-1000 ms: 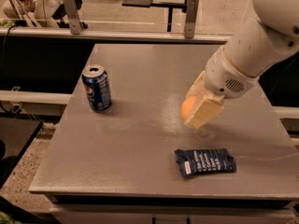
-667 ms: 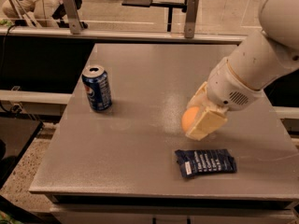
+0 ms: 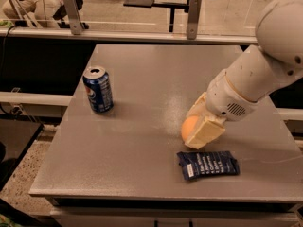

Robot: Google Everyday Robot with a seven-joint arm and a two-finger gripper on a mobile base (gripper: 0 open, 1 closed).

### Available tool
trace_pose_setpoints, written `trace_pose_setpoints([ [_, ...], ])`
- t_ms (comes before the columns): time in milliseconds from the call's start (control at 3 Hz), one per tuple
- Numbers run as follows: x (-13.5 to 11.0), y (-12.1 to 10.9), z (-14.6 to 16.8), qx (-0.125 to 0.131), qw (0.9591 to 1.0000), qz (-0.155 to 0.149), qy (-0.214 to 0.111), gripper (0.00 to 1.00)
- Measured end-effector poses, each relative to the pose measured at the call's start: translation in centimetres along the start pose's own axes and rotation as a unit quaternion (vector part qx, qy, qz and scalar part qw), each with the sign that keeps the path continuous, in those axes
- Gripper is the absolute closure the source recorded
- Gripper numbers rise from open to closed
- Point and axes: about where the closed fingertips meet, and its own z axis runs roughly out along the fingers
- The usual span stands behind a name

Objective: Move orange near rxbar blueberry

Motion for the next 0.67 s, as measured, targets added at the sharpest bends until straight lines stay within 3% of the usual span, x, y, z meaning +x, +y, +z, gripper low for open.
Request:
trace_pose_setpoints([
  [667,0.59,0.54,1.03,-0.003,1.0,0.005,0.003,0.13],
])
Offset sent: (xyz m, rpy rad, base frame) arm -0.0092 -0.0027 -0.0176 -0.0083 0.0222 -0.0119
